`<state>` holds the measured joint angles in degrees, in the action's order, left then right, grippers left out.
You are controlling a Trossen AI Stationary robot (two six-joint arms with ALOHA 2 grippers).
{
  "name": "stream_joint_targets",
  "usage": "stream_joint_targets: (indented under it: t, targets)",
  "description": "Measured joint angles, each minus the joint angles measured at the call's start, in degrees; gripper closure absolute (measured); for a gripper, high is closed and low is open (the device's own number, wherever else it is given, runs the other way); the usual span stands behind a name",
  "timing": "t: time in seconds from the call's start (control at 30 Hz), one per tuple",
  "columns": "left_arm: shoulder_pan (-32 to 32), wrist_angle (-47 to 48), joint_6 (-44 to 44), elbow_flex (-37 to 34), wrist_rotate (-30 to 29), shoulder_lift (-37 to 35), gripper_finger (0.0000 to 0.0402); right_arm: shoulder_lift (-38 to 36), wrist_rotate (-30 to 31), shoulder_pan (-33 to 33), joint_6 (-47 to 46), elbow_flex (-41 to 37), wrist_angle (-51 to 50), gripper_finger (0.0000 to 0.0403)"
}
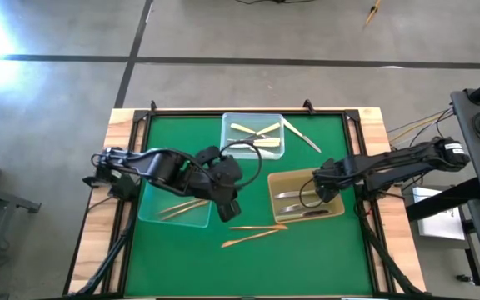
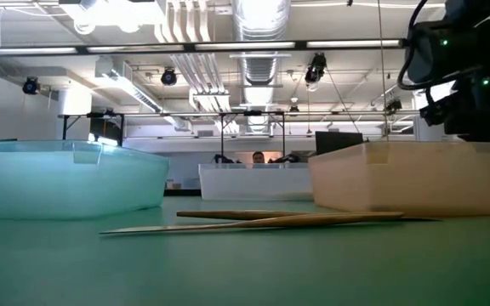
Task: Sort silverware by color (type)
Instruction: Adjust the orange bin on the table, then put the yellow knife into the transparent bin
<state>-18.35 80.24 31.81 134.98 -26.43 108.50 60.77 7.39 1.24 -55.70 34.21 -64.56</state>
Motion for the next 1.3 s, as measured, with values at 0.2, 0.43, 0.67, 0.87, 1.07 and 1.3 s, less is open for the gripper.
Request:
stream_joint_targets:
  t: [0.2, 0.43, 0.67, 0.87, 1.07, 1.3]
  targets:
    - [0.0, 2.3, 0.0, 0.0, -1.6, -0.5, 0.0274, 3.1, 0.3, -0.9, 0.2, 0.4, -0.7, 0.0252]
    - [0.0, 2.3, -1.5, 0.0, -1.6, -0.6, 0.0274, 6.2, 1.8, -3.2, 3.3, 1.2, -1.3, 0.0253]
    - [0.0, 2.3, -1.3, 0.0, -1.7, -0.6, 0.0274, 7.7, 1.6, -4.8, 11.0, 1.2, -0.9, 0.0253]
    - [0.0, 2.3, -1.1, 0.0, -1.7, -0.5, 0.0274, 7.6, 0.0, -4.8, 16.9, 1.2, -0.8, 0.0253]
    - [0.0, 2.1, -1.1, 0.0, -1.7, -0.5, 0.0274, 7.0, 1.5, -4.8, 16.8, 4.0, -3.6, 0.0253]
    - [0.0, 2.0, -1.1, 0.0, -1.6, -0.5, 0.0274, 3.6, 1.4, -4.8, 16.4, 16.6, -19.3, 0.0253]
